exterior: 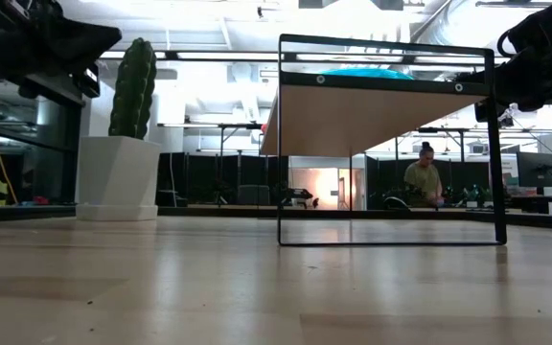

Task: Place and stack plates onto a shelf
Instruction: Return to Home Position

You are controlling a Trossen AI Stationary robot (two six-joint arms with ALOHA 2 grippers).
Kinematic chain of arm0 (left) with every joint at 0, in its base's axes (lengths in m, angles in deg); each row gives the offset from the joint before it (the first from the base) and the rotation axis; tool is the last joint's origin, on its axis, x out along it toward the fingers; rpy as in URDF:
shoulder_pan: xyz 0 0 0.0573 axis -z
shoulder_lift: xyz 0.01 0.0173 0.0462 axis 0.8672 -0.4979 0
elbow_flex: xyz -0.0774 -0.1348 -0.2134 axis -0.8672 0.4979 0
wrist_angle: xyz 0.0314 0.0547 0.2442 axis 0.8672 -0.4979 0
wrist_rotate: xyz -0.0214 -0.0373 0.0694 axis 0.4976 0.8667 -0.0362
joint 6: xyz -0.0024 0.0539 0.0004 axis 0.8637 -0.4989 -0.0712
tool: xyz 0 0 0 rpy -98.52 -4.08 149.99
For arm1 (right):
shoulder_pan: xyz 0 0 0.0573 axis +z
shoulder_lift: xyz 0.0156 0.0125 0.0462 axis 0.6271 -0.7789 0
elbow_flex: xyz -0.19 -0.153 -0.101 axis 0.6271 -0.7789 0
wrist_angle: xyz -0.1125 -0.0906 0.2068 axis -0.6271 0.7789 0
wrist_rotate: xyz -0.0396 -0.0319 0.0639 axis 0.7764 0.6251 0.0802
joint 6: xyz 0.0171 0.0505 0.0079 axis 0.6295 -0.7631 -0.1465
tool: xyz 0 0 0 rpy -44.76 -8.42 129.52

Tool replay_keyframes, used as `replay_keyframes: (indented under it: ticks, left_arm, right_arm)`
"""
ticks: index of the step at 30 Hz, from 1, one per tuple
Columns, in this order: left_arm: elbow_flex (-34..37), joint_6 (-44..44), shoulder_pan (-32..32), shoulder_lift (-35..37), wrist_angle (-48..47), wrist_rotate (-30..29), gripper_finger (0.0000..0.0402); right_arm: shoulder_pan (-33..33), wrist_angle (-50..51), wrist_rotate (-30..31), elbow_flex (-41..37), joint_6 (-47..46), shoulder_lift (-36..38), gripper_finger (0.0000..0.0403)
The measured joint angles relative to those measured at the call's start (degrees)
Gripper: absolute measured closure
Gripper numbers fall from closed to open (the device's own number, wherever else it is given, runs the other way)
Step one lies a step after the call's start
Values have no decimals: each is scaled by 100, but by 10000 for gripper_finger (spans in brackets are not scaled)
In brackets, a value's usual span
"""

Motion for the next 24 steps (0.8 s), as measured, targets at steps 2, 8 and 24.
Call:
replay_keyframes:
  ticks: [2, 8, 24]
  left_arm:
    - [1, 0, 1, -2, -23, 0, 402]
    - [1, 1, 1, 0, -209, -2, 402]
    - [5, 0, 5, 0, -1252, -181, 402]
  right_arm:
    - [13, 2, 1, 0, -1, 22, 402]
    - [158, -9, 12, 0, 0, 157, 402]
    - [356, -7, 6, -2, -2, 157, 402]
